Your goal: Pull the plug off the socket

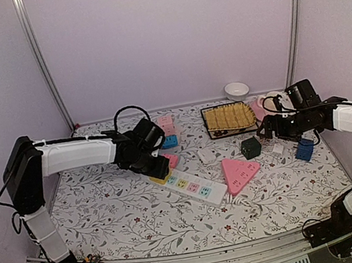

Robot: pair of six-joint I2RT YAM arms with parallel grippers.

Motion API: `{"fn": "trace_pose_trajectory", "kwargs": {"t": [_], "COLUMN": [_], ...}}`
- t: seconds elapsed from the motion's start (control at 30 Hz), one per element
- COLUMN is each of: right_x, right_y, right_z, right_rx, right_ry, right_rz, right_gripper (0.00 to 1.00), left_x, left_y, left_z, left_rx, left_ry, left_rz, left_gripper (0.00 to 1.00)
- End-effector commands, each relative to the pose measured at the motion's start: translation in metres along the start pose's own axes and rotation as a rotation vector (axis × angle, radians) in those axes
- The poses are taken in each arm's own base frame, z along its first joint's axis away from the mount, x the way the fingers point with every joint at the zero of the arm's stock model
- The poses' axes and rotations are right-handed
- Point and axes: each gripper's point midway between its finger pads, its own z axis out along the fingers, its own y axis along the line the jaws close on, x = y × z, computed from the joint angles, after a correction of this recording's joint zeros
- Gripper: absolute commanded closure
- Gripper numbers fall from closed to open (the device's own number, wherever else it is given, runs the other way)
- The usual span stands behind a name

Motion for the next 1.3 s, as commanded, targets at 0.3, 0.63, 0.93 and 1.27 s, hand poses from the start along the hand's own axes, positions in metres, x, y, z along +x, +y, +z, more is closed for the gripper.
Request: {"fn": "trace_pose_trajectory", "kwargs": {"t": [0.3, 0.63, 0.93, 1.27], "right_x": [0.081, 0.159, 0.19, 0.223], "right_y": [0.096, 0.142, 0.127, 0.098], "right_z": [0.0, 0.027, 0.07, 0.092], "right_rx": [-0.183, -0.198, -0.082, 0.082], "right_ry": [0.134, 0.232, 0.286, 0.369], "right_rz": [-0.271, -0.532, -0.656, -0.718], "right_gripper": [0.04, 0.04, 0.04, 0.04], "left_x": [0.054, 0.075, 0.069, 0.056], "left_y": [-0.069, -0.097, -0.098, -0.101], "left_z": [-0.034, -0.03, -0.027, -0.039], "left_rx": [-0.043, -0.065, -0.063, -0.019], "left_ry": [0.1, 0.104, 0.05, -0.008], "left_rz": [-0.041, -0.065, -0.074, -0.085], "left_gripper": [0.49, 0.49, 0.51, 0.52]}}
